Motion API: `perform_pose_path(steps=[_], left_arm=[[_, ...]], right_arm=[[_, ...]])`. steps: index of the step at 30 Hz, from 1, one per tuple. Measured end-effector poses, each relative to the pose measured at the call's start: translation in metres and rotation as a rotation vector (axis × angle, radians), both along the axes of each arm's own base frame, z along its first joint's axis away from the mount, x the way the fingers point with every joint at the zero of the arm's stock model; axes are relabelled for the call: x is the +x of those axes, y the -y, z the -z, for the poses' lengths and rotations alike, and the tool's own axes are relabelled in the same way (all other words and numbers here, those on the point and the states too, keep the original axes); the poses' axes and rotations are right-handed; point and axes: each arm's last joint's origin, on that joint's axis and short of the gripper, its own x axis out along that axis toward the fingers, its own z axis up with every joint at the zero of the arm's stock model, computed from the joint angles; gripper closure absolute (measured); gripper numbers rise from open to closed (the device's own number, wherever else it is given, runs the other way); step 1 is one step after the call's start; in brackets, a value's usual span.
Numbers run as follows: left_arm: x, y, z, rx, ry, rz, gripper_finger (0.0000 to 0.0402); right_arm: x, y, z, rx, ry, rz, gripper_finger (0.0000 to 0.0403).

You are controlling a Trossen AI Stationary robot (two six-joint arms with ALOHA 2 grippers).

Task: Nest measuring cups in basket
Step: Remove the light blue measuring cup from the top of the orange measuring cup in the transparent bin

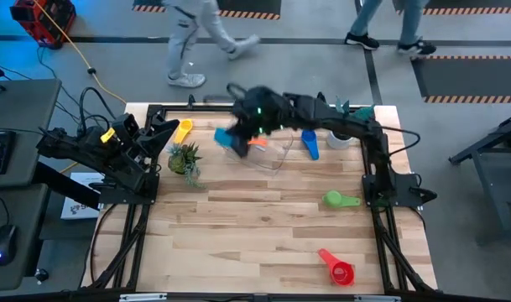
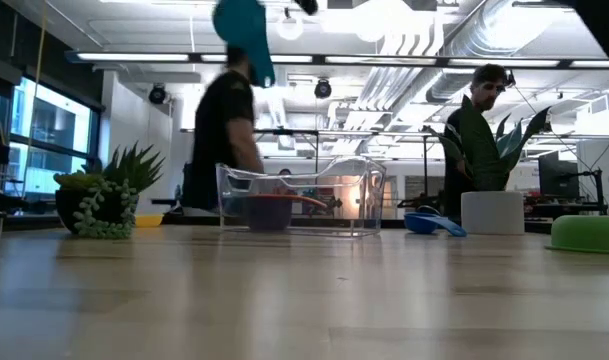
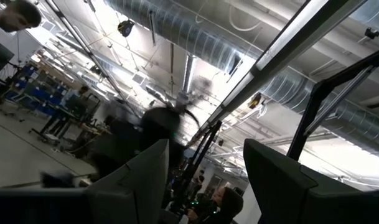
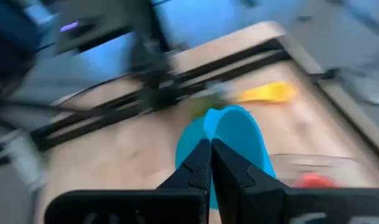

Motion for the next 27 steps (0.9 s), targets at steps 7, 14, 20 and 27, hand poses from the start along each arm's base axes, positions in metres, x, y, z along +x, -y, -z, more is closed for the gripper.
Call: perform_pose_path(steps=[7, 14, 20, 27], left_arm=[[-0.001, 0.0, 0.0, 0.0, 0.001, 0.0, 0.0202], [-0.002, 0.0, -0.001, 0.015, 0.011, 0.022, 0.0202], [-0.002, 0.0, -0.001, 0.016, 0.011, 0.024, 0.0202], [-0.002, 0.0, -0.001, 0.016, 0.011, 0.024, 0.0202]], right_arm=[[-0.001, -0.08, 0.019, 0.075, -0.133, -0.183, 0.0403], [-0.003, -0.125, 0.092, 0.006, -0.386, 0.029, 0.0403], [-0.022, -0.151, 0.138, -0.094, -0.534, 0.232, 0.0403], [-0.04, -0.169, 0.167, -0.139, -0.585, 0.384, 0.0403]])
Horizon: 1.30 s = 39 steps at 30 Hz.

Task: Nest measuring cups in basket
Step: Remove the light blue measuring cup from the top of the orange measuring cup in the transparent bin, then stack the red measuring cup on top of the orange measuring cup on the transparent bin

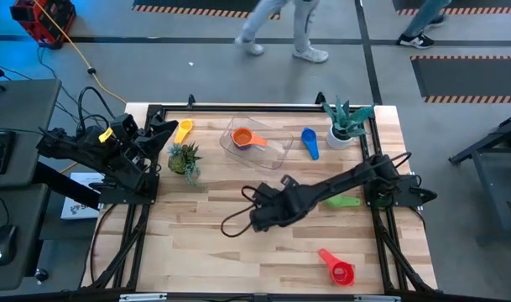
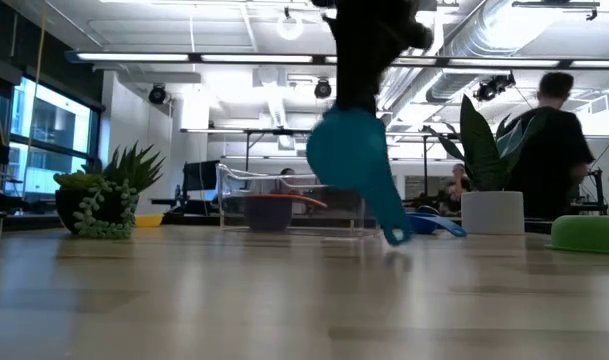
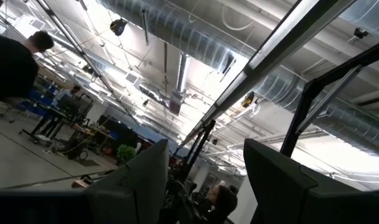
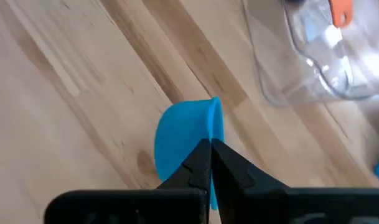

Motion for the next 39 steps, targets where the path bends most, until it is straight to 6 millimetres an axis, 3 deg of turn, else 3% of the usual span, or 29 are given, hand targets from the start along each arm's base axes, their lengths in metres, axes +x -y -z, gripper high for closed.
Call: perform_pose_path(steps=[12, 16, 20, 24, 29, 34, 39], left_arm=[[0.0, 0.0, 0.0, -0.004, -0.001, -0.006, 0.0202], [0.0, 0.0, 0.0, -0.004, -0.001, -0.006, 0.0202], [0.0, 0.0, 0.0, -0.005, 0.0, -0.007, 0.0202], [0.0, 0.0, 0.0, -0.005, 0.0, -0.007, 0.0202], [0.0, 0.0, 0.0, 0.017, -0.005, -0.022, 0.0202], [0.0, 0.0, 0.0, 0.022, -0.007, -0.026, 0.0202], [0.0, 0.0, 0.0, 0.021, -0.005, -0.026, 0.0202]], right_arm=[[0.011, 0.003, 0.041, 0.099, 0.107, 0.007, 0.0403], [0.014, 0.004, 0.034, 0.101, 0.091, -0.064, 0.0403], [0.001, 0.005, 0.009, 0.132, 0.02, -0.17, 0.0402], [-0.042, 0.001, -0.008, 0.196, -0.107, -0.205, 0.0402], [-0.122, -0.006, -0.019, 0.419, -0.098, -0.023, 0.0388], [-0.198, -0.032, -0.005, 0.738, 0.029, 0.261, 0.0311], [-0.241, -0.067, 0.017, 0.994, 0.043, 0.438, 0.0228]])
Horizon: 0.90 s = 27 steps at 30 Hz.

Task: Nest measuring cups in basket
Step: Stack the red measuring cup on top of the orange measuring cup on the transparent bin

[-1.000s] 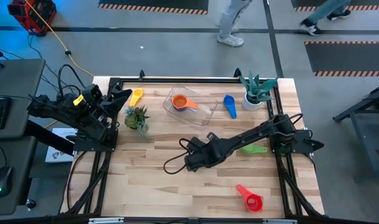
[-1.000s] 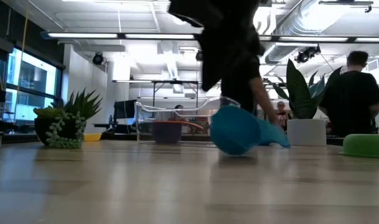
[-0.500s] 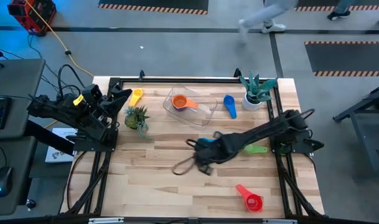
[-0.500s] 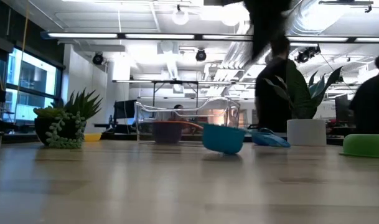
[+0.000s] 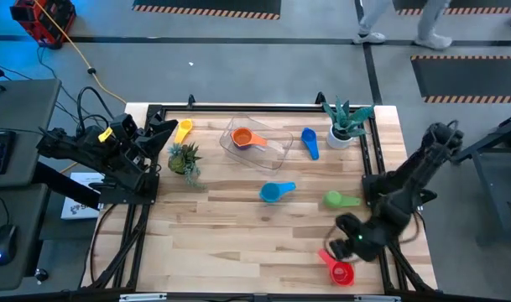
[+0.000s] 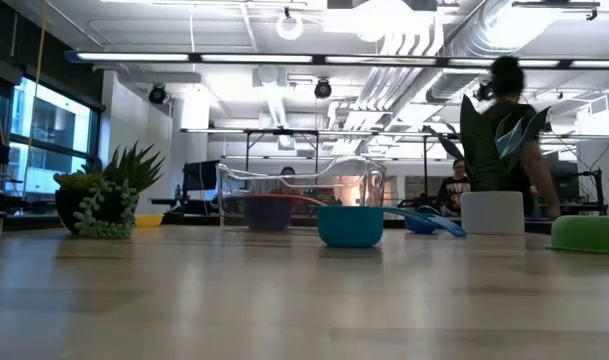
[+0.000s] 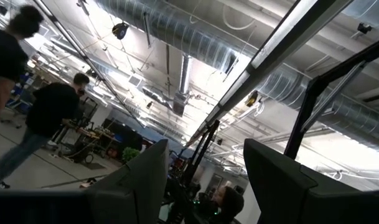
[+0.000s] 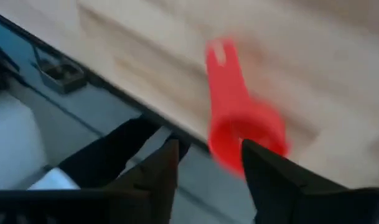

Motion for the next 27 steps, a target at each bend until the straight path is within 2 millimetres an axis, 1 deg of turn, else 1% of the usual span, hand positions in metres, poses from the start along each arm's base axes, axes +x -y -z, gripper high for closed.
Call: perform_pose_path(steps=[2, 4, 11, 14, 19, 27], left_arm=[[0.0, 0.0, 0.0, -0.002, 0.005, -0.001, 0.0202], [0.0, 0.0, 0.0, -0.002, 0.006, -0.001, 0.0202], [-0.001, -0.001, -0.001, -0.009, 0.007, -0.009, 0.0202], [0.0, 0.0, -0.001, -0.01, 0.007, -0.01, 0.0202], [0.0, 0.0, -0.001, -0.01, 0.006, -0.01, 0.0202], [0.0, 0.0, 0.0, -0.009, 0.006, -0.01, 0.0202]], right_arm=[[-0.012, -0.011, 0.008, 0.035, -0.034, 0.008, 0.0213], [-0.017, -0.017, 0.014, 0.024, -0.077, -0.031, 0.0208], [-0.012, -0.031, 0.03, -0.025, -0.136, -0.061, 0.0206], [-0.013, -0.037, 0.04, -0.038, -0.182, -0.105, 0.0206], [-0.014, -0.047, 0.05, -0.032, -0.207, -0.111, 0.0206], [-0.009, -0.054, 0.071, -0.082, -0.24, -0.104, 0.0206]])
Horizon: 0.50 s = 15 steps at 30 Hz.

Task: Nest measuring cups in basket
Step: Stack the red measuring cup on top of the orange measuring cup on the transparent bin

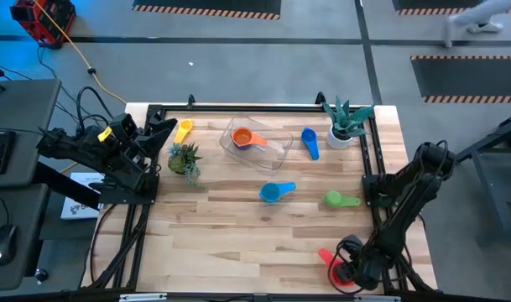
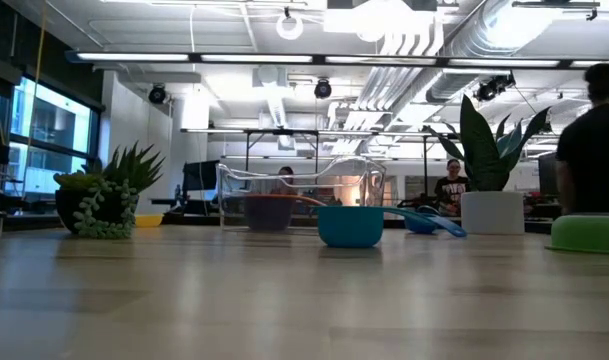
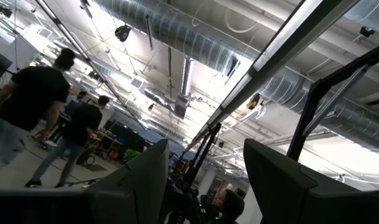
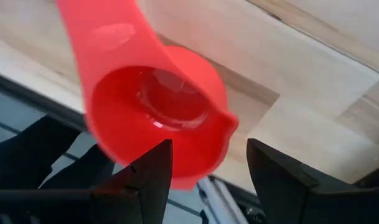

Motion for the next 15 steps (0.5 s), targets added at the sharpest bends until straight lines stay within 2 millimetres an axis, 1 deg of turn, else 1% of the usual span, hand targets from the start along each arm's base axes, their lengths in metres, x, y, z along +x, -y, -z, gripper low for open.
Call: perform_pose_path(steps=[3, 5, 6, 8, 11, 12, 13, 15], left_arm=[[0.0, 0.0, 0.0, 0.001, -0.001, 0.0, 0.0202], [0.0, 0.0, 0.0, 0.004, -0.002, -0.003, 0.0202], [0.0, 0.0, 0.0, 0.011, -0.004, -0.011, 0.0202], [0.0, 0.0, 0.0, 0.02, -0.008, -0.027, 0.0202], [0.0, 0.0, 0.0, 0.026, -0.01, -0.035, 0.0202], [0.0, 0.0, 0.0, 0.026, -0.009, -0.035, 0.0202], [0.0, 0.0, 0.0, 0.026, -0.009, -0.035, 0.0202], [0.0, 0.0, 0.0, 0.026, -0.009, -0.035, 0.0202]], right_arm=[[0.001, -0.002, 0.006, -0.012, -0.009, 0.002, 0.0211], [0.001, -0.002, 0.008, -0.021, -0.014, -0.001, 0.0226], [0.001, -0.002, 0.009, -0.023, -0.014, -0.001, 0.0239], [0.001, -0.002, 0.009, -0.028, -0.012, -0.015, 0.028], [0.001, -0.001, 0.008, -0.034, 0.009, -0.05, 0.0368], [0.002, 0.0, 0.006, -0.036, 0.026, -0.06, 0.0385], [0.003, 0.001, 0.004, -0.036, 0.046, -0.076, 0.0389], [0.006, 0.006, -0.003, -0.034, 0.074, -0.107, 0.0384]])
